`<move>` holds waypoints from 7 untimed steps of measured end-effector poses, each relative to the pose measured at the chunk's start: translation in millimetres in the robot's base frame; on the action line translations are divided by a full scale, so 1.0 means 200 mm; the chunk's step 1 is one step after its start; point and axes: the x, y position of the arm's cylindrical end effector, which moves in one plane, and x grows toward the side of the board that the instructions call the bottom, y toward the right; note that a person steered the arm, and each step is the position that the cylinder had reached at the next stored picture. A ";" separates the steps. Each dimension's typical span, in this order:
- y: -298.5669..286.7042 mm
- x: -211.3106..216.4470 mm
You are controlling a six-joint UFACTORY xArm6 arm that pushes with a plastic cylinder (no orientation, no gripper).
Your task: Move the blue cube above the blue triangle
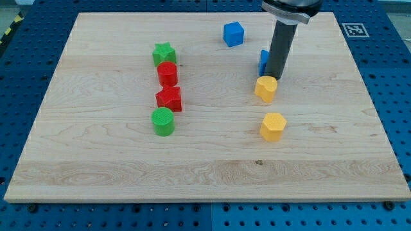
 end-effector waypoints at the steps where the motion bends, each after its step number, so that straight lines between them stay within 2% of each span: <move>1: 0.00 0.00; 3: -0.32 0.00; 4: -0.54 -0.08; 5: -0.71 -0.24; 7: -0.79 -0.55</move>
